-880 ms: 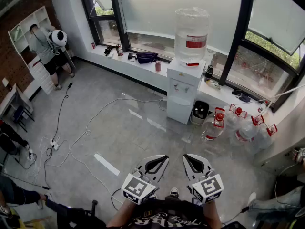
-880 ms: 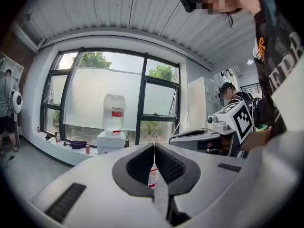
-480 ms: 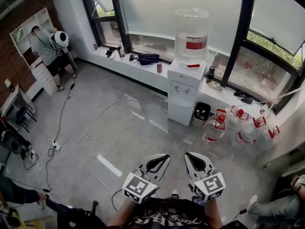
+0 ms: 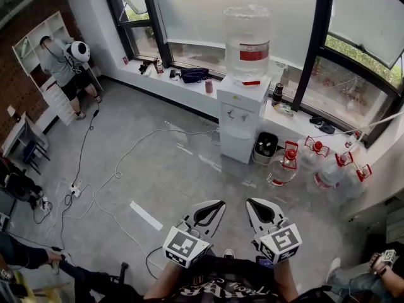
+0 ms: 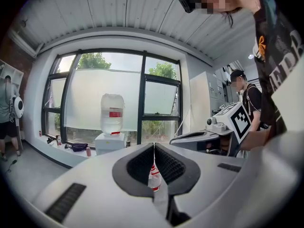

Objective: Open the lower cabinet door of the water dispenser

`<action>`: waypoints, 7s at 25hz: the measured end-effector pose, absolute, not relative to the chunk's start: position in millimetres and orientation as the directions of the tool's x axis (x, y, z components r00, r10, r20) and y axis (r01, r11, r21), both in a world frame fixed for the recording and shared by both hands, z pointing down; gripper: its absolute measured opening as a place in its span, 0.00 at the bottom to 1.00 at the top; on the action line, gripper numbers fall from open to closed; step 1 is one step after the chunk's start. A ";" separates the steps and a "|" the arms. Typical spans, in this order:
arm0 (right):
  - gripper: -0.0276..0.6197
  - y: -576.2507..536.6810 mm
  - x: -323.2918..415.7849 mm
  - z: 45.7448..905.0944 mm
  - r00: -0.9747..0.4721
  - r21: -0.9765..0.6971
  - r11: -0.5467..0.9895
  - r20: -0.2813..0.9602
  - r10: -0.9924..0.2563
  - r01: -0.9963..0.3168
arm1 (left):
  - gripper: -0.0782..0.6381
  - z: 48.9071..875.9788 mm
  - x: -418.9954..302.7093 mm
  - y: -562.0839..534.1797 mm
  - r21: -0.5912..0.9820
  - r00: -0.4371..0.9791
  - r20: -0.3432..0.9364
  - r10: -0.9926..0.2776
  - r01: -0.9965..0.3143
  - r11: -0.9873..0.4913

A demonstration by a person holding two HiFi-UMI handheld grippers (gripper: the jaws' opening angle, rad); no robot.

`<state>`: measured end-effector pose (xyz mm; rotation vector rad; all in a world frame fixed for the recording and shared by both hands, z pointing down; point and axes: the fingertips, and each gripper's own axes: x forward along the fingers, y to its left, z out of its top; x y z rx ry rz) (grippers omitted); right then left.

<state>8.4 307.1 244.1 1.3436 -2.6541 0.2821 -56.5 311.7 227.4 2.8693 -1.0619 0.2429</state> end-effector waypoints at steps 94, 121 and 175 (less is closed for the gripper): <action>0.37 -331.3 234.2 945.2 -0.258 -0.054 0.326 0.737 -0.624 -0.944 | 0.14 698.8 155.5 -287.0 0.142 0.784 0.604 -0.146 -0.285 -0.948; 0.28 -306.6 196.1 955.3 -0.198 -0.062 0.234 0.759 -0.621 -0.970 | 0.14 716.9 109.7 -264.8 0.146 0.762 0.616 -0.200 -0.360 -0.922; 0.31 -222.4 -211.5 823.7 -0.682 -0.306 0.775 0.701 -0.210 -0.554 | 0.14 637.3 -241.6 -162.9 0.153 0.532 0.618 -0.579 -0.803 -0.575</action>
